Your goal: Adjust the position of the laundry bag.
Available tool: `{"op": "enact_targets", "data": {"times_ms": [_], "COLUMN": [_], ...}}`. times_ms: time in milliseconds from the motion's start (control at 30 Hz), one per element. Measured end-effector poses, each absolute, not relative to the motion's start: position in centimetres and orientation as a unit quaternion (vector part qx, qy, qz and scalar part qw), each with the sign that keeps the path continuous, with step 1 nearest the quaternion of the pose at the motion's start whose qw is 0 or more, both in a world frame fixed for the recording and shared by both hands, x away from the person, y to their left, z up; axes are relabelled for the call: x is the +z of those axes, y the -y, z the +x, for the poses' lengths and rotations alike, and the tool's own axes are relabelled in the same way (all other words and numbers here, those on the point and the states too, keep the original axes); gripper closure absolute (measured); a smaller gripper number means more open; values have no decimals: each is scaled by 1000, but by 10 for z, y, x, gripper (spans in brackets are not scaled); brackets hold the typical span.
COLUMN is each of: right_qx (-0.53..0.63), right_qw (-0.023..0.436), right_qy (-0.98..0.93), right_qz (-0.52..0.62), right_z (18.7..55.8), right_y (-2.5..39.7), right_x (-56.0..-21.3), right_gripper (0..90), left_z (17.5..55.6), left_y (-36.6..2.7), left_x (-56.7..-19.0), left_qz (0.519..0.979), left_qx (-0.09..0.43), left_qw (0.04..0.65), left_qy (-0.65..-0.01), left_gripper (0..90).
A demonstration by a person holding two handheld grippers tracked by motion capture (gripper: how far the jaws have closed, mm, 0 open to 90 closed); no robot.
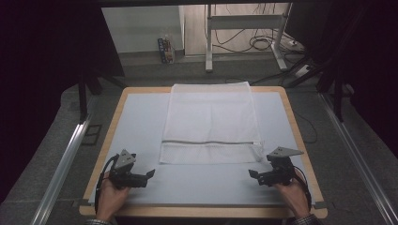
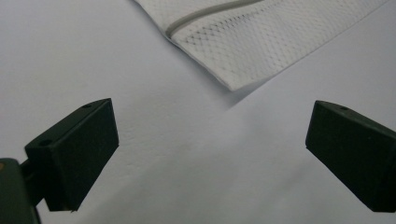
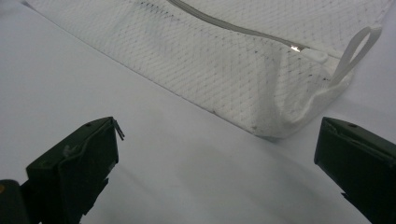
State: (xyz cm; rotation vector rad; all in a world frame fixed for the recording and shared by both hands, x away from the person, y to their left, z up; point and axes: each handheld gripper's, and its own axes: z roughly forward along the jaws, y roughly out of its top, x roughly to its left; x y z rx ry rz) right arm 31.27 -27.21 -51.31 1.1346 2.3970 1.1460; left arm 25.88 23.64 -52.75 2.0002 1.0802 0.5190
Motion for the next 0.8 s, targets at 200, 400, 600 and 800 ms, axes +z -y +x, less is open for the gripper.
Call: {"op": "enact_targets", "data": {"times_ms": [200, 400, 600, 800], "right_qx": [395, 389, 380, 375], "right_qw": [125, 131, 126, 132], "right_qy": [-824, -826, -830, -833], "right_qz": [388, 387, 387, 385], "right_z": [314, 315, 315, 315], "right_y": [271, 272, 269, 269], "right_x": [-514, -513, -514, -514], "right_gripper": [0, 0, 0, 0], "left_z": [259, 258, 259, 260], "left_y": [-238, -238, -238, -231], "left_x": [-528, -526, -526, -525], "left_qz": [782, 776, 777, 794], "left_qx": [205, 214, 209, 197], "left_qw": [399, 401, 399, 356], "left_qy": [-432, -436, -440, -451], "left_gripper": [46, 38, 37, 46]}}
